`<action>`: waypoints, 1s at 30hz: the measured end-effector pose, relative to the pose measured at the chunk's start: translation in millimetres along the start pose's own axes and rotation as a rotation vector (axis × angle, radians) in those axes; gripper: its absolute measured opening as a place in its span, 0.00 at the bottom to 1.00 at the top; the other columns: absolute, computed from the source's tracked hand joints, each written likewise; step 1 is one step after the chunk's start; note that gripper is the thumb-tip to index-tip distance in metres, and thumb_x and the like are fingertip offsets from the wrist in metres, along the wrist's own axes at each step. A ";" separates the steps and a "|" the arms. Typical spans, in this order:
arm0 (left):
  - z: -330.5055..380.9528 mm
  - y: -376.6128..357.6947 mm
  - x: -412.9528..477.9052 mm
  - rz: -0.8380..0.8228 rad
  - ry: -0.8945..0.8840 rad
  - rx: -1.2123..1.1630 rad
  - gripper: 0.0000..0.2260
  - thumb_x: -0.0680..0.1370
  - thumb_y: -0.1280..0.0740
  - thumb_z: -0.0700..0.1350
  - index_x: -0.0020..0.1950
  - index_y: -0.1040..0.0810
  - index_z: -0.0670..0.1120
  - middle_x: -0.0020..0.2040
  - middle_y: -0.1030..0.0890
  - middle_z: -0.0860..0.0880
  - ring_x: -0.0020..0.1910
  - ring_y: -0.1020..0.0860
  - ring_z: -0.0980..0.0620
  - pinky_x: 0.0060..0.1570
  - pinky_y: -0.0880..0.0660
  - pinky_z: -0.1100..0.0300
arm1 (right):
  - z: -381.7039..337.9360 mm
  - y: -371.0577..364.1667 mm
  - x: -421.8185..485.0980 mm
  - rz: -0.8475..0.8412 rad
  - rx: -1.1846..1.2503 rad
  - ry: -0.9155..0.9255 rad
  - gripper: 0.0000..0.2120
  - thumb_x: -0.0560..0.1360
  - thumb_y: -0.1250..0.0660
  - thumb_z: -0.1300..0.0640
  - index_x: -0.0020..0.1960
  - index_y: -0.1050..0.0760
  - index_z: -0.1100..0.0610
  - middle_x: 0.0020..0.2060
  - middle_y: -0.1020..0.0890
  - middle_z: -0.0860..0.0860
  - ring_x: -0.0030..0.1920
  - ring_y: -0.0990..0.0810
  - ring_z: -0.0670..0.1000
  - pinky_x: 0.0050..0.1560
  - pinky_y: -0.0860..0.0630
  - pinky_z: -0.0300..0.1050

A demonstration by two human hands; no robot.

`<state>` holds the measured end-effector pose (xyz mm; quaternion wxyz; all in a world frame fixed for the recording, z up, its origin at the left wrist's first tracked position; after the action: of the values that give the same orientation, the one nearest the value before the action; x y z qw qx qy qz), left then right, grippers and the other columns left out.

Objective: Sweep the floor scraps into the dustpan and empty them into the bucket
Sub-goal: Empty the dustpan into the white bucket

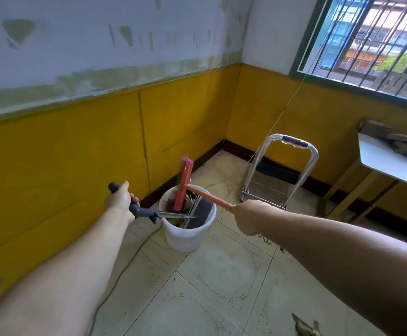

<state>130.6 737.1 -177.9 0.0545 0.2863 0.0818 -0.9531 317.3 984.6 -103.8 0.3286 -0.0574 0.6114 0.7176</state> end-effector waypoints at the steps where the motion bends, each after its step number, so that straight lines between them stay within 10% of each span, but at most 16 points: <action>1: -0.9 -0.6 1.9 -0.015 0.008 0.017 0.17 0.80 0.38 0.52 0.36 0.33 0.44 0.32 0.29 0.47 0.32 0.29 0.49 0.49 0.28 0.51 | 1.4 -1.2 -0.1 -0.001 0.007 -0.009 0.23 0.76 0.39 0.64 0.71 0.32 0.60 0.35 0.28 0.48 0.32 0.30 0.45 0.28 0.32 0.37; 6: 9.5 2.5 -0.7 0.056 -0.120 0.302 0.12 0.80 0.36 0.43 0.60 0.32 0.40 0.53 0.21 0.40 0.45 0.22 0.43 0.50 0.26 0.46 | -8.1 -12.3 5.5 -0.017 0.039 -0.022 0.24 0.75 0.38 0.65 0.71 0.33 0.59 0.34 0.30 0.49 0.32 0.31 0.46 0.31 0.30 0.37; 10: 30.8 -5.0 -14.7 0.055 -0.389 0.708 0.38 0.76 0.32 0.35 0.78 0.52 0.47 0.76 0.43 0.40 0.63 0.27 0.38 0.52 0.23 0.47 | -13.1 -12.2 8.6 -0.014 0.046 -0.020 0.20 0.75 0.38 0.64 0.67 0.29 0.61 0.34 0.30 0.49 0.32 0.31 0.45 0.34 0.29 0.37; 19: 17.9 -20.0 -33.8 -0.379 -0.707 1.466 0.36 0.68 0.28 0.63 0.71 0.33 0.50 0.77 0.54 0.52 0.73 0.39 0.43 0.65 0.30 0.46 | -6.8 1.1 9.3 0.028 -0.007 -0.011 0.26 0.75 0.40 0.65 0.73 0.35 0.58 0.43 0.23 0.52 0.31 0.31 0.46 0.30 0.31 0.38; 22: 16.0 -15.5 -31.2 -0.334 -0.729 1.686 0.35 0.67 0.27 0.64 0.68 0.33 0.50 0.77 0.55 0.47 0.73 0.39 0.40 0.66 0.31 0.46 | -3.8 -2.5 11.3 0.015 0.020 -0.022 0.26 0.75 0.40 0.65 0.73 0.34 0.57 0.44 0.23 0.51 0.32 0.29 0.46 0.32 0.29 0.38; 26: 22.0 -19.2 -33.6 -0.118 -0.860 2.112 0.29 0.70 0.36 0.69 0.66 0.30 0.55 0.79 0.52 0.47 0.76 0.61 0.36 0.71 0.54 0.33 | -0.3 -13.7 12.0 0.011 0.043 -0.037 0.24 0.75 0.39 0.65 0.71 0.32 0.58 0.35 0.28 0.49 0.30 0.30 0.45 0.31 0.30 0.37; 30: 9.9 -47.6 -56.3 -0.320 -1.155 2.193 0.12 0.77 0.39 0.55 0.57 0.25 0.53 0.62 0.23 0.50 0.70 0.34 0.47 0.74 0.52 0.39 | 4.7 -18.6 12.6 0.025 0.091 -0.054 0.25 0.75 0.39 0.64 0.72 0.33 0.56 0.35 0.28 0.49 0.32 0.29 0.45 0.30 0.30 0.37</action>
<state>164.9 785.2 -132.6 -0.3009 -0.2923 -0.7570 -0.5010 319.0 994.6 -124.3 0.3383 -0.0152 0.6351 0.6942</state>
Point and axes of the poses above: each hand's wrist, its own x-axis towards the middle knuckle, its own y-axis out of the back of the hand, z = x × y, the point moved 8 cm from there along x, towards the middle knuckle
